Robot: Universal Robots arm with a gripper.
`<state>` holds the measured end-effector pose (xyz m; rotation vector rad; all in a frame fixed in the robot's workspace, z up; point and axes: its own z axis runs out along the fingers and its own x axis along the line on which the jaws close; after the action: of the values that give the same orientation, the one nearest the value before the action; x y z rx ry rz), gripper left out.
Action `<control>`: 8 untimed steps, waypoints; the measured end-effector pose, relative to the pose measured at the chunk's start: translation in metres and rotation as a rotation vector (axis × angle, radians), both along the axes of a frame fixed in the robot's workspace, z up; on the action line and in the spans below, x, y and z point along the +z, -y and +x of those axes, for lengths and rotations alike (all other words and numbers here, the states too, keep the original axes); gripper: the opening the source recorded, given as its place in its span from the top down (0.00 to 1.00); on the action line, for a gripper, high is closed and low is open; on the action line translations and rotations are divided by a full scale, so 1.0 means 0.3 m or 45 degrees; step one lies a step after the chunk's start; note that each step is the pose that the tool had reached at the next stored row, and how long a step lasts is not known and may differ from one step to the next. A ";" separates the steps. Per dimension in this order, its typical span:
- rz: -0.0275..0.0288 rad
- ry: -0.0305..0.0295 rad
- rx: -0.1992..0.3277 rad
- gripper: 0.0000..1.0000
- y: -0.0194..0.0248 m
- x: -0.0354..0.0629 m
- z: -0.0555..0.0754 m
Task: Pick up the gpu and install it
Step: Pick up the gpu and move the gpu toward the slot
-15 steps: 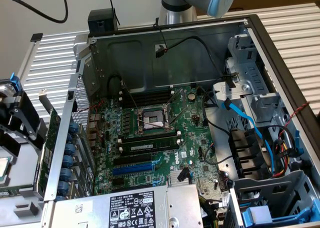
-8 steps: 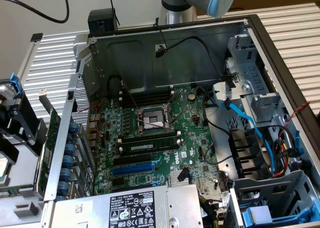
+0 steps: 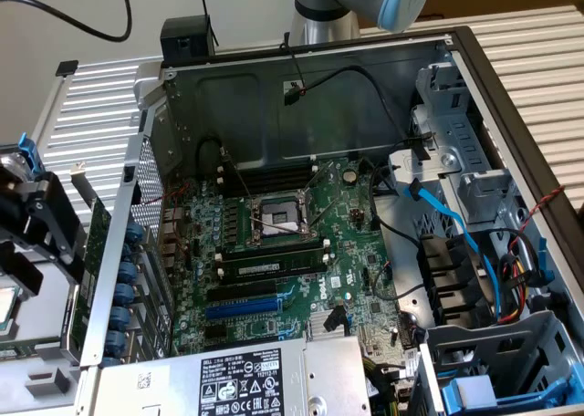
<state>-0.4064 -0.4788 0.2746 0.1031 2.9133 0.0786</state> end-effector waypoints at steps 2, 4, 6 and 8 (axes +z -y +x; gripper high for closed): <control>-0.0010 -0.0002 0.000 0.40 -0.017 -0.011 0.000; -0.0022 -0.0004 0.000 0.40 -0.033 -0.021 0.000; -0.0042 -0.0008 0.000 0.40 -0.040 -0.031 0.000; -0.0072 -0.0014 0.000 0.40 -0.041 -0.040 0.000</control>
<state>-0.4063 -0.4664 0.2627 0.1020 2.9145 0.0703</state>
